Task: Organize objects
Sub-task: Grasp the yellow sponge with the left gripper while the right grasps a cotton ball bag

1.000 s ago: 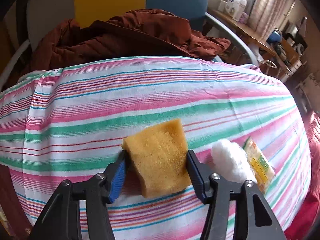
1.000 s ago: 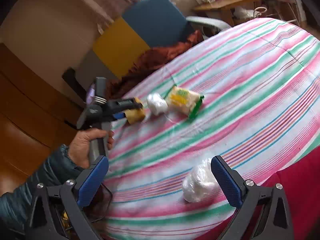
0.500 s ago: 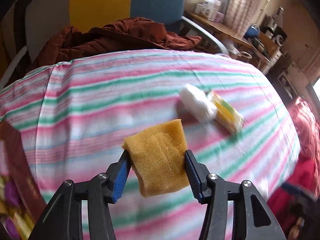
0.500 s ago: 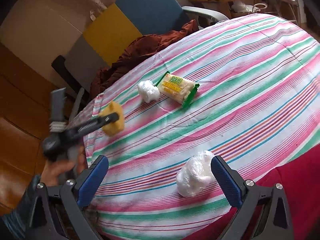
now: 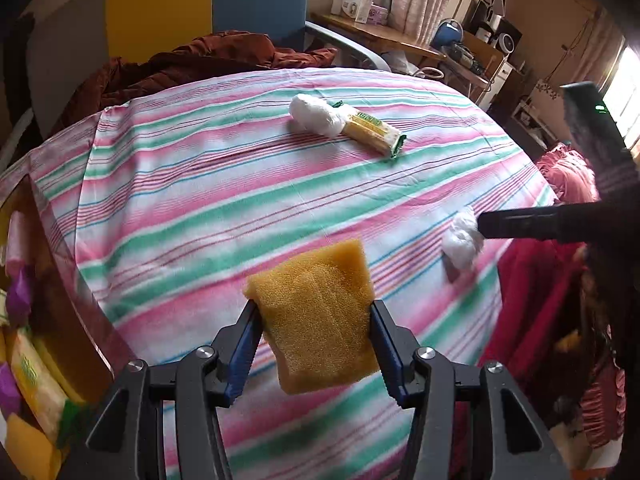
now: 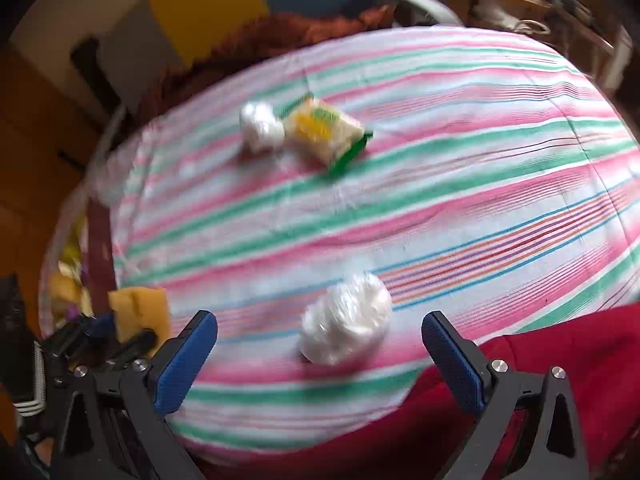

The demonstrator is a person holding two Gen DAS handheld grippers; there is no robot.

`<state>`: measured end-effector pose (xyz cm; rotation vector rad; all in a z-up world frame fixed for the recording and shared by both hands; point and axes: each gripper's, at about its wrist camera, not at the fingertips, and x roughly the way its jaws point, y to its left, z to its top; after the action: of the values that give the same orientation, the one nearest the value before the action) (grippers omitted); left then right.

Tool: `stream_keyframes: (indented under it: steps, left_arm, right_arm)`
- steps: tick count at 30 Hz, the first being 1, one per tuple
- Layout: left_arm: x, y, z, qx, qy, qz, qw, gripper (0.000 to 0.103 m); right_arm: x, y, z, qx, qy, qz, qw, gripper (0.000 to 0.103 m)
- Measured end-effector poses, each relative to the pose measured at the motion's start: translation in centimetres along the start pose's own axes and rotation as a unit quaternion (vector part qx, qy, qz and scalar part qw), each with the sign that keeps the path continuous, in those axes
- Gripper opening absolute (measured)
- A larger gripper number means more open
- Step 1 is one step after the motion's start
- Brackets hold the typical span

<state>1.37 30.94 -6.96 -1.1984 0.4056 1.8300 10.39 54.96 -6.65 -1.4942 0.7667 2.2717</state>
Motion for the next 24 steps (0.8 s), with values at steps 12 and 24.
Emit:
stream_keyframes:
  steps: [12,24]
  left_arm:
    - [-2.5,1.1,-1.6,-0.023,-0.024,-0.024,0.9992,0.055]
    - [-5.7,3.1,-2.6,-0.057,-0.062,-0.024,0.9962,0.056]
  right_arm:
    - [2.8,1.9,0.1,-0.076,0.08,-0.072,0.991,0.078]
    - [0.4,3.0,-1.0,-0.1,0.02,-0.068,0.992,0.044]
